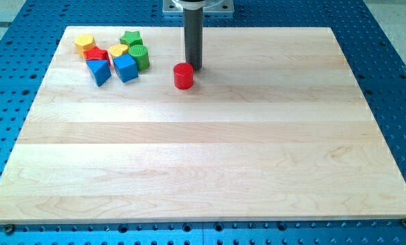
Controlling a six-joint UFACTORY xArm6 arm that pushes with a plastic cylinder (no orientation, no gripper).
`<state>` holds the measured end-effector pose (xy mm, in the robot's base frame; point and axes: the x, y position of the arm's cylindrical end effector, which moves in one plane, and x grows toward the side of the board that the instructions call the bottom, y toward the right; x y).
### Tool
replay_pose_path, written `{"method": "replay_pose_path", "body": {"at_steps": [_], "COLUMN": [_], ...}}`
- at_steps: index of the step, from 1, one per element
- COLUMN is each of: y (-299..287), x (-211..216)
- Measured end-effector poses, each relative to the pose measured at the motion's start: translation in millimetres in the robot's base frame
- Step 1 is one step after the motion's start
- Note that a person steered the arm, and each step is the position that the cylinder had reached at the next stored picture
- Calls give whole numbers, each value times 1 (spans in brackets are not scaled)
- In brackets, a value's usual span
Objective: Move the cube into the bottom side of the green circle
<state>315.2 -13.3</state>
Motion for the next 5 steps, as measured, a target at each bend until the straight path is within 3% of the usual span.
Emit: {"method": "replay_pose_path", "body": {"at_steps": [2, 4, 5], "y": [0, 65, 65], "x": [-8, -12, -12]}}
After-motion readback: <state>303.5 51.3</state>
